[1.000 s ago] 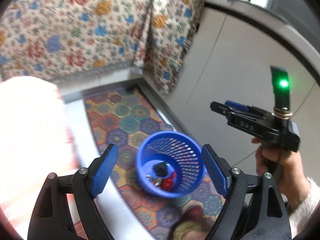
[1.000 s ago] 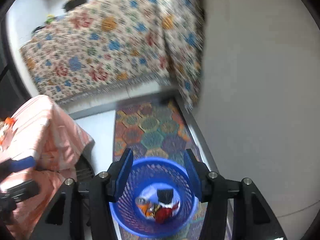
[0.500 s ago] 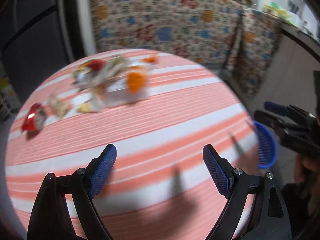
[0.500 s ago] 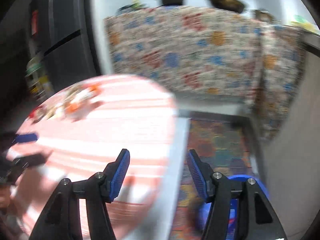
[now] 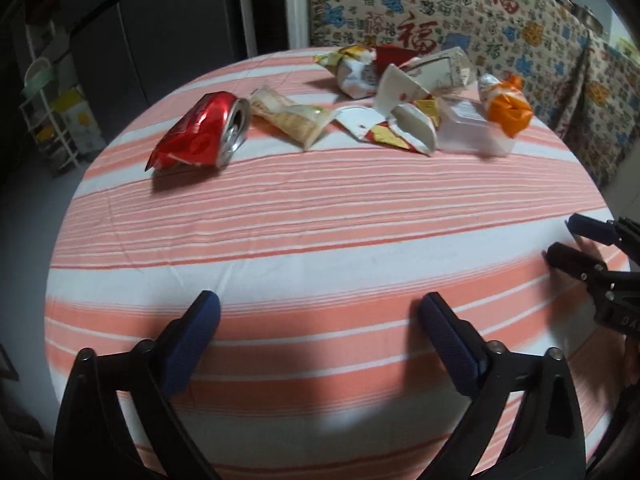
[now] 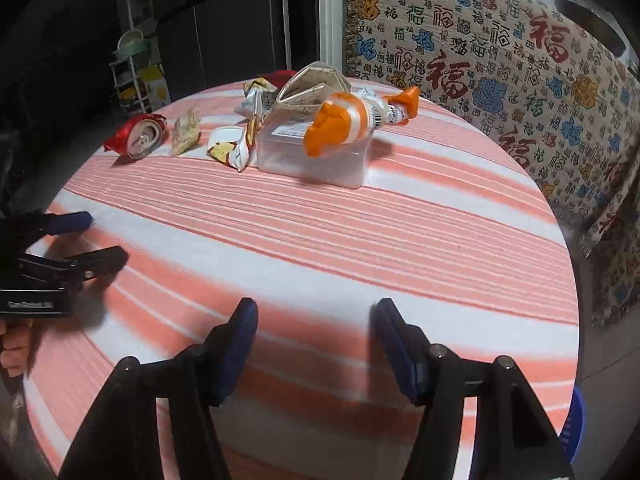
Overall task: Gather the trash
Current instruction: 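Move both tools back over the table toward the remaining trash, then grasp the red crushed can with the left tool while the right tool grasps the orange-white snack bag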
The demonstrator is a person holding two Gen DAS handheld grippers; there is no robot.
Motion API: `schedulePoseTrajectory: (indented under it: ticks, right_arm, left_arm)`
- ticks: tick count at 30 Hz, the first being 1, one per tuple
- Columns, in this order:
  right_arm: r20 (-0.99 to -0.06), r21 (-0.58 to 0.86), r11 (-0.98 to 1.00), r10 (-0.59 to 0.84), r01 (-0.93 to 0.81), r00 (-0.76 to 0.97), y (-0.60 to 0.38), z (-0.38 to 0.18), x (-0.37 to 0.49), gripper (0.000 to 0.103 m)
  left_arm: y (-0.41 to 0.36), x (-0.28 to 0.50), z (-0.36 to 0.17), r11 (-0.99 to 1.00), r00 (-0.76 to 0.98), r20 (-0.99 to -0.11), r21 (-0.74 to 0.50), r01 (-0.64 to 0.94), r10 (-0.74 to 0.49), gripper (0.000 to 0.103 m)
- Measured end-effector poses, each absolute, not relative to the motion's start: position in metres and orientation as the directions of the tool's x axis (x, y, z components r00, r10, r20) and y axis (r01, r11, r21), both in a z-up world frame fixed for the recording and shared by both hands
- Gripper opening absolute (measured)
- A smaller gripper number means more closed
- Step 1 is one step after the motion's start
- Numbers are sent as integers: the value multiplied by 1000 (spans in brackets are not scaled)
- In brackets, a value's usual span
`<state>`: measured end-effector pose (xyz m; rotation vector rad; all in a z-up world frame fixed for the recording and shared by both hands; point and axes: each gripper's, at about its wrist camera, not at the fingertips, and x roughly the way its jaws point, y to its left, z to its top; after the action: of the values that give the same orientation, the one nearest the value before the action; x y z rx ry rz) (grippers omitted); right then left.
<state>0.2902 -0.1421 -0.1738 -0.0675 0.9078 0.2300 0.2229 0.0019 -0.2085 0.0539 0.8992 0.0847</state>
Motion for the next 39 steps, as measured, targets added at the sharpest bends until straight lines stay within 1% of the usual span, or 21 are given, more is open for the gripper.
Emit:
schedulePoseTrajectory:
  ticks: [5, 13, 17, 18, 19, 23, 27, 29, 32, 33, 34, 35, 36, 39]
  right_arm:
    - [-791, 54, 978, 165, -202, 589, -148, -173, 303, 64]
    - [-694, 198, 976, 207, -94, 689, -155, -132, 350, 64]
    - [-714, 220, 974, 194, -48, 672, -151, -134, 386, 64]
    - [-722, 208, 977, 178, -36, 668, -150, -136, 393, 54]
    - [-731, 196, 980, 166, -29, 662, -149, -137, 397, 40]
    - [-715, 166, 986, 146, -37, 683, -153, -127, 383, 40]
    - [-719, 72, 995, 98, -66, 688, -163, -112, 338, 40]
    - [-738, 36, 995, 87, -90, 669, -164, -112, 319, 40]
    - [-771, 34, 991, 108, -130, 627, -160, -127, 296, 40]
    - [-780, 32, 990, 113, -140, 615, -156, -133, 291, 43]
    - [-789, 33, 988, 119, -151, 603, -150, -142, 287, 43]
    - [-792, 37, 987, 123, -154, 598, -146, -147, 285, 45]
    - [-797, 47, 986, 132, -157, 589, -141, -154, 285, 56]
    - [-798, 87, 986, 154, -141, 582, -132, -169, 279, 64]
  left_arm:
    - [12, 227, -207, 996, 620, -780, 84, -36, 88, 103]
    - [37, 233, -205, 995, 622, -777, 77, -62, 99, 103]
    - [36, 232, -205, 995, 622, -777, 77, -63, 100, 103]
    - [36, 232, -205, 995, 622, -777, 77, -62, 99, 103]
    - [36, 231, -205, 995, 622, -777, 76, -60, 97, 103]
    - [41, 228, -204, 997, 624, -778, 74, -31, 77, 103]
    - [60, 221, -201, 997, 626, -776, 66, -30, 70, 103]
    - [78, 218, -199, 999, 633, -772, 42, -32, 53, 103]
    - [94, 222, -196, 1000, 637, -770, 23, -20, 30, 103]
    - [96, 225, -195, 1000, 642, -766, 20, -7, 20, 103]
    - [98, 229, -195, 1000, 643, -766, 22, 2, 16, 102]
    - [100, 233, -194, 1000, 641, -767, 22, 7, 12, 102]
    - [102, 239, -192, 1000, 645, -764, 17, 16, 2, 102]
    - [103, 250, -181, 999, 680, -733, 51, 10, 31, 102]
